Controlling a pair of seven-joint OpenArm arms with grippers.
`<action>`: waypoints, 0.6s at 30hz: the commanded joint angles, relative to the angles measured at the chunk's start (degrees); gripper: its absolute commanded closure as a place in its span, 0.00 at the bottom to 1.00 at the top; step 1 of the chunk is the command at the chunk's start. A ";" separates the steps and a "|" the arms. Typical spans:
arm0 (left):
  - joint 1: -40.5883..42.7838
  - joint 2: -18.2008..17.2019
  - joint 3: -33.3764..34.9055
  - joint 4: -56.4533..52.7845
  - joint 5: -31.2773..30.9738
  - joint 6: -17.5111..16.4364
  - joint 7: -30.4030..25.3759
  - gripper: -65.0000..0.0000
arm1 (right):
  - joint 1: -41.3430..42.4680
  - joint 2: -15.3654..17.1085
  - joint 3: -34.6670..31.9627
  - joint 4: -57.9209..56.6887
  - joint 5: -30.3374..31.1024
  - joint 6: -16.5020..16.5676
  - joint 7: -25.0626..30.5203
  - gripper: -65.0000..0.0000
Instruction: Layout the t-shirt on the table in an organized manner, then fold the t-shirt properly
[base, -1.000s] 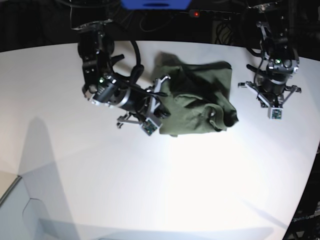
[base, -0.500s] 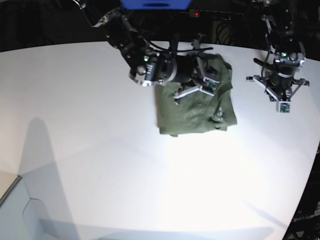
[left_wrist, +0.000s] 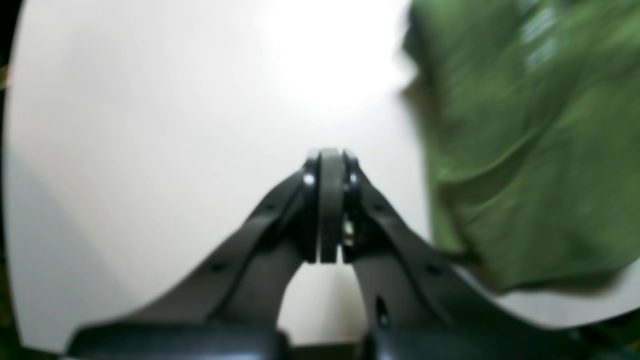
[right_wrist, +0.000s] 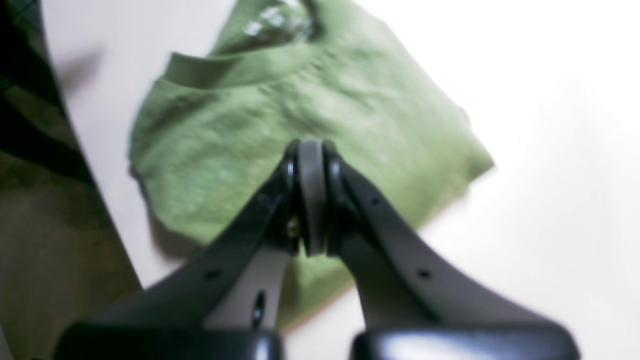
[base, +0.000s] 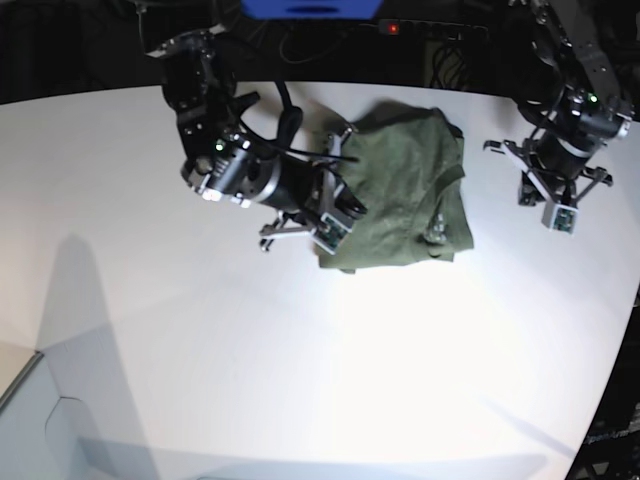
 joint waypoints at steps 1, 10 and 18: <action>-0.26 0.49 -0.92 1.05 -0.53 0.37 -0.71 0.96 | 0.20 -0.04 0.08 1.07 1.00 0.40 1.11 1.00; -2.02 4.80 -4.00 1.05 -2.64 -0.42 -0.18 0.57 | -1.12 1.19 0.34 1.07 1.00 0.40 1.11 1.00; -2.29 5.94 -3.91 -0.44 -7.21 -0.42 -0.62 0.26 | -1.20 2.42 0.34 0.98 1.00 0.40 1.11 1.00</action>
